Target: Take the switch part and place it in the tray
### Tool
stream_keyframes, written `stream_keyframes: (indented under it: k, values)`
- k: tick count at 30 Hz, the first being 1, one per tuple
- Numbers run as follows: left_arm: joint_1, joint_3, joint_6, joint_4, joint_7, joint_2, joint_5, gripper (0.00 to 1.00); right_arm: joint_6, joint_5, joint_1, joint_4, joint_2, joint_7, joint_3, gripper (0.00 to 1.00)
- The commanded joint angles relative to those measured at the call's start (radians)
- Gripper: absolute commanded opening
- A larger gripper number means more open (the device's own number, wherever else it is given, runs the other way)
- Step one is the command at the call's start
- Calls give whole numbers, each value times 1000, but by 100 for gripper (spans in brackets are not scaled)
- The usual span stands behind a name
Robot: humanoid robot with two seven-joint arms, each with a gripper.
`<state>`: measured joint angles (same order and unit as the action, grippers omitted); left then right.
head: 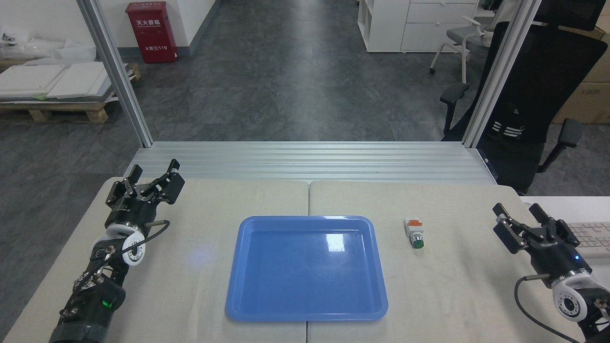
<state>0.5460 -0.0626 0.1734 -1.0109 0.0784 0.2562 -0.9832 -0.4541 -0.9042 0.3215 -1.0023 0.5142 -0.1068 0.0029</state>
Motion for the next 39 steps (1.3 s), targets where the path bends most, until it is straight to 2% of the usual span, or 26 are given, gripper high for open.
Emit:
stream_keyframes:
  k: [1, 5, 10, 18, 20, 24, 33, 36, 39]
  values:
    - [0, 0, -2, 2, -2, 0, -5, 100, 55, 7, 60, 4, 4, 86, 0, 98]
    - [0, 0, 0, 0, 1, 0, 0, 100, 80, 8, 93, 7, 30, 116, -1, 98]
    - [0, 0, 0, 0, 0, 0, 0, 100, 77, 7, 142, 7, 35, 117, 6, 98]
    - [0, 0, 0, 0, 1, 0, 0, 100, 78, -1, 143, -5, 56, 119, 54, 98]
    - [0, 0, 0, 0, 1, 0, 0, 100, 81, -7, 136, -15, 46, 119, 57, 98]
    - [0, 0, 0, 0, 0, 0, 0, 100, 127, -61, 120, -99, 38, 127, 81, 98]
    - [0, 0, 0, 0, 0, 0, 0, 100, 227, -61, 19, -280, -10, 176, 81, 98]
    - [0, 0, 0, 0, 0, 0, 0, 100, 233, -61, -24, -302, -25, 174, 80, 98]
    - [0, 0, 0, 0, 1, 0, 0, 100, 238, -64, -25, -302, -60, 176, 75, 98]
